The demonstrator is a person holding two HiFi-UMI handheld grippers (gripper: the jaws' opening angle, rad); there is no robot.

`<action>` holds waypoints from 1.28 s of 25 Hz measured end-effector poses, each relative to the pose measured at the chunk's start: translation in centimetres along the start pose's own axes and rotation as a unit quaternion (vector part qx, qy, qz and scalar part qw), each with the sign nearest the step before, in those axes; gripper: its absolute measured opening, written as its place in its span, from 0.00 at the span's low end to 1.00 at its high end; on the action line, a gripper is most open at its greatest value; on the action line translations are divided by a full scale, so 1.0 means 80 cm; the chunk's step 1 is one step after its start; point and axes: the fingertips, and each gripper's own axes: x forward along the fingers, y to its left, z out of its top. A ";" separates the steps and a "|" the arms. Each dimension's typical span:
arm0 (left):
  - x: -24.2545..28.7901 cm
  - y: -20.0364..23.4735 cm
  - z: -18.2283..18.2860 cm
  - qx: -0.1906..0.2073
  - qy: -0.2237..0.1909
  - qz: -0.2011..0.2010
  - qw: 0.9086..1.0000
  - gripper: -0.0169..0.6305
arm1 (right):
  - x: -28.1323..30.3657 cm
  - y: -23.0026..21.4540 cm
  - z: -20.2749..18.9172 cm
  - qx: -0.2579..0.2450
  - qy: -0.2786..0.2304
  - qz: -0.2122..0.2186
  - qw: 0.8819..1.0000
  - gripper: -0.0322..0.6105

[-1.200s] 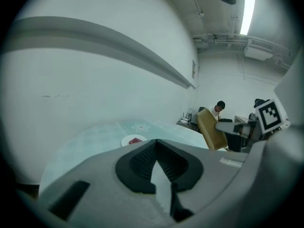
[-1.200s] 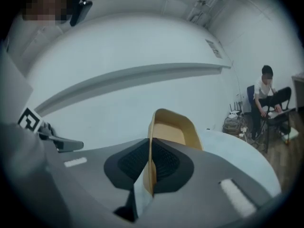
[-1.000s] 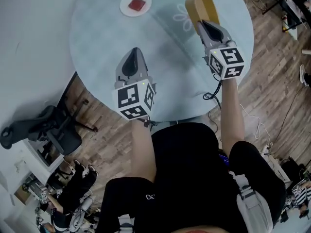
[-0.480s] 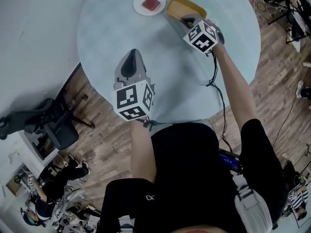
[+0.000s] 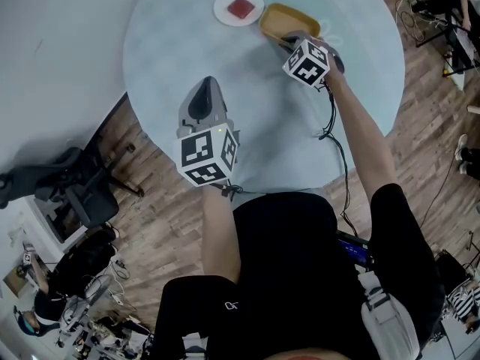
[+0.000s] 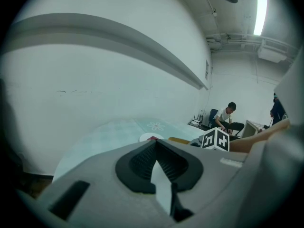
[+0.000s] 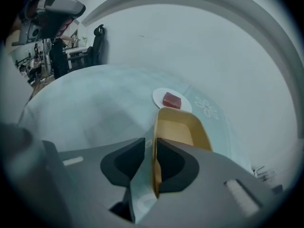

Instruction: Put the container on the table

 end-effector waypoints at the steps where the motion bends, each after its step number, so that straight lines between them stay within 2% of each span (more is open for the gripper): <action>1: 0.000 -0.003 0.000 0.001 0.000 -0.002 1.000 0.02 | -0.004 0.000 0.004 0.003 -0.009 0.002 1.000 0.21; 3: 0.002 -0.011 0.003 0.004 -0.001 -0.006 1.000 0.02 | -0.025 -0.009 0.020 0.013 -0.044 -0.012 0.999 0.20; 5: 0.004 -0.017 0.006 0.006 -0.003 -0.008 1.000 0.02 | -0.062 -0.027 0.046 0.037 -0.103 -0.040 0.993 0.18; 8: 0.006 -0.026 0.010 0.009 -0.008 -0.010 1.000 0.02 | -0.140 -0.058 0.086 0.098 -0.207 -0.096 0.969 0.14; 10: 0.004 -0.034 0.015 0.012 -0.016 -0.014 1.000 0.02 | -0.200 -0.073 0.104 0.133 -0.265 -0.142 0.944 0.07; 13: -0.003 -0.054 0.030 0.022 -0.038 -0.022 0.999 0.02 | -0.287 -0.078 0.107 0.197 -0.343 -0.190 0.898 0.07; 17: -0.012 -0.078 0.051 0.028 -0.077 -0.034 0.996 0.02 | -0.366 -0.068 0.072 0.302 -0.428 -0.213 0.825 0.07; 18: -0.013 -0.085 0.054 0.028 -0.084 -0.039 0.995 0.02 | -0.376 -0.065 0.056 0.326 -0.436 -0.219 0.810 0.07; 19: -0.015 -0.091 0.055 0.029 -0.090 -0.043 0.995 0.02 | -0.382 -0.062 0.042 0.345 -0.437 -0.226 0.800 0.06; 20: -0.016 -0.097 0.056 0.030 -0.092 -0.046 0.994 0.02 | -0.384 -0.060 0.031 0.356 -0.431 -0.232 0.797 0.06; 24: -0.016 -0.112 0.051 0.033 -0.089 -0.054 0.994 0.02 | -0.383 -0.055 0.013 0.354 -0.395 -0.242 0.812 0.06; 32: -0.027 -0.119 0.053 0.040 -0.092 -0.055 0.993 0.02 | -0.397 -0.043 0.020 0.341 -0.407 -0.235 0.814 0.06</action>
